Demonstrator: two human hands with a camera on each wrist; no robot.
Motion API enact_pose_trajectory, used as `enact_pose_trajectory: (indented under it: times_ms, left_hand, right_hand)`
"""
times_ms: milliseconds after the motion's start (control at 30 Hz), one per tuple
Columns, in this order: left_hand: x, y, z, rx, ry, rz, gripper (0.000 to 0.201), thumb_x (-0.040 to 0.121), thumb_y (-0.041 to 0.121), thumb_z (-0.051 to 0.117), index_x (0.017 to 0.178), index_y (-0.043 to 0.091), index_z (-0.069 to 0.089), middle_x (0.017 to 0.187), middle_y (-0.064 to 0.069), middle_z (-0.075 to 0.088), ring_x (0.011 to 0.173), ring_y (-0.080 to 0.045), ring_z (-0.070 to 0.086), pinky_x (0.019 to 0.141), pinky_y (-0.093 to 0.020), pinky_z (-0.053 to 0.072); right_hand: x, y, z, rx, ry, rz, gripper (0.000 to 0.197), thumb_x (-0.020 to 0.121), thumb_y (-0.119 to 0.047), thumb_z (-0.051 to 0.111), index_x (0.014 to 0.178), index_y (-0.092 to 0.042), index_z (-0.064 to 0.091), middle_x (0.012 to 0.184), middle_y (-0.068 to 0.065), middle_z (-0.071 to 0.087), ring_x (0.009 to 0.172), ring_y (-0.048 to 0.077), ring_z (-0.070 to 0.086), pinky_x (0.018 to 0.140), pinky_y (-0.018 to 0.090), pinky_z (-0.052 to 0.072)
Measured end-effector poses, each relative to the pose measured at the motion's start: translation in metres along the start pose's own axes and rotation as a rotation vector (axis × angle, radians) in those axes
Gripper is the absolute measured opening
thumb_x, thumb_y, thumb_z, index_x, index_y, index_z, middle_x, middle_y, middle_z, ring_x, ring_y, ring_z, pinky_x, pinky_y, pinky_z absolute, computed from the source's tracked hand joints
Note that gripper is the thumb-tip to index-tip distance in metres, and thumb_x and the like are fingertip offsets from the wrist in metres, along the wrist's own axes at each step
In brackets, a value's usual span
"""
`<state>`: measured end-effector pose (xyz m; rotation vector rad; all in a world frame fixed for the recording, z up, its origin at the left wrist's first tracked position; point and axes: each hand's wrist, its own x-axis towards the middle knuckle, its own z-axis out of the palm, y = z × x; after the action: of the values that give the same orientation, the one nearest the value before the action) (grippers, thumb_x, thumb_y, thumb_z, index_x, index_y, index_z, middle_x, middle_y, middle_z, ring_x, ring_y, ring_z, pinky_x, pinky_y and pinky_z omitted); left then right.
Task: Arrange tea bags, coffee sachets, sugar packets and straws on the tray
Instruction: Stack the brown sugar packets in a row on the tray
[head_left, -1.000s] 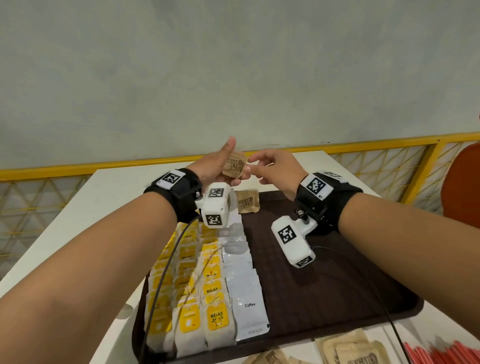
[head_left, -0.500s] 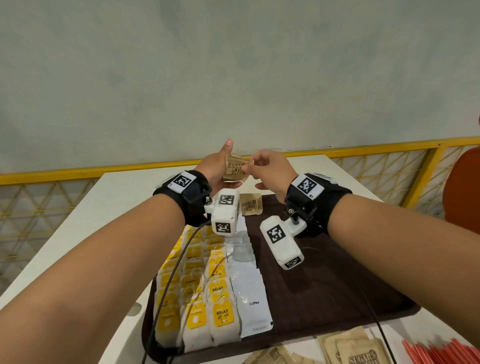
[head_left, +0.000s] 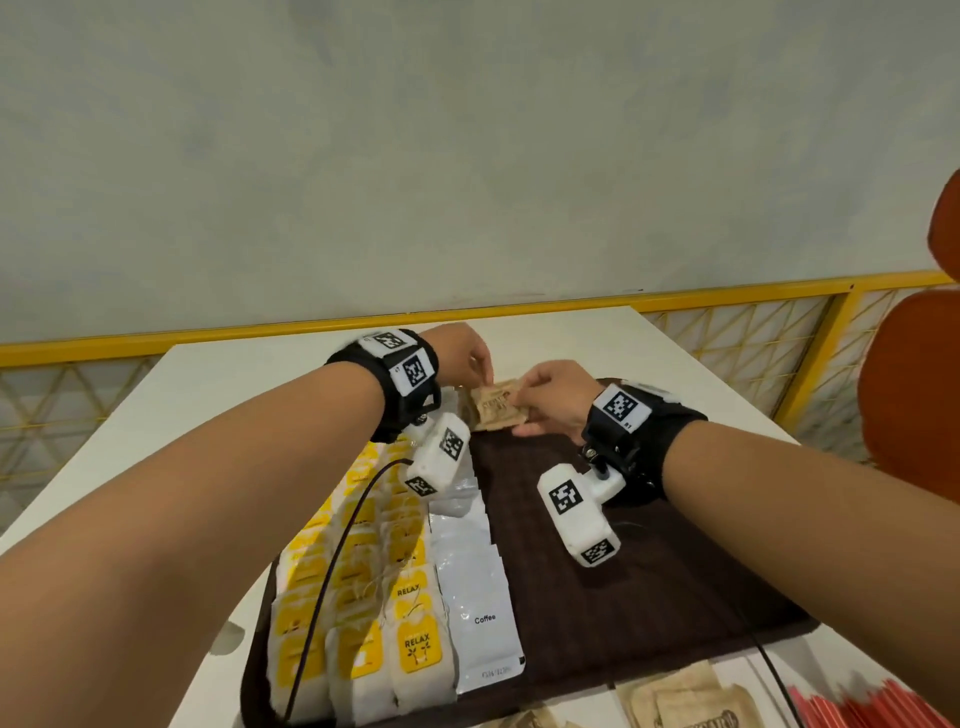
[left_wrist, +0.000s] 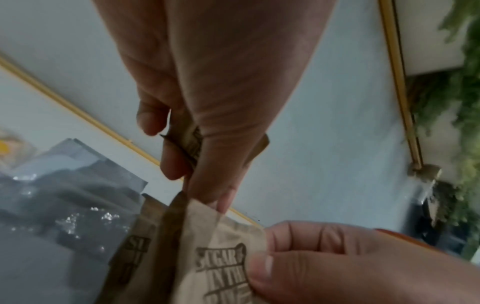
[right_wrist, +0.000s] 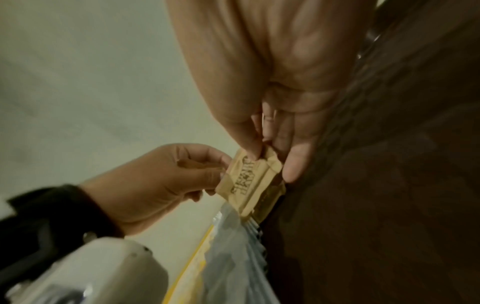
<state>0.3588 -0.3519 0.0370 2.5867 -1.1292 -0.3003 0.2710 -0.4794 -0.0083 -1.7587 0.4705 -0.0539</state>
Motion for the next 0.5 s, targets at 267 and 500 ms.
enact_pose_trajectory:
  times_ms: [267, 500]
  left_hand:
    - [0.03, -0.004, 0.018, 0.294, -0.086, -0.07, 0.011, 0.087, 0.013, 0.063, 0.09, 0.018, 0.072, 0.106, 0.001, 0.066, 0.099, -0.018, 0.06, 0.076, -0.026, 0.046]
    - [0.036, -0.011, 0.016, 0.28, -0.096, -0.076, 0.01, 0.084, 0.012, 0.066, 0.091, 0.016, 0.074, 0.107, -0.002, 0.068, 0.098, -0.018, 0.06, 0.075, -0.026, 0.045]
  right_hand:
    - [0.015, 0.008, 0.008, -0.22, 0.064, 0.095, 0.024, 0.086, -0.001, 0.066, 0.065, -0.008, 0.056, 0.066, 0.008, 0.057, 0.057, 0.017, 0.055, 0.077, 0.035, 0.057]
    - [0.019, 0.003, 0.006, -0.423, 0.01, 0.014, 0.017, 0.083, -0.006, 0.068, 0.072, -0.013, 0.058, 0.069, 0.004, 0.062, 0.058, 0.012, 0.061, 0.047, 0.015, 0.049]
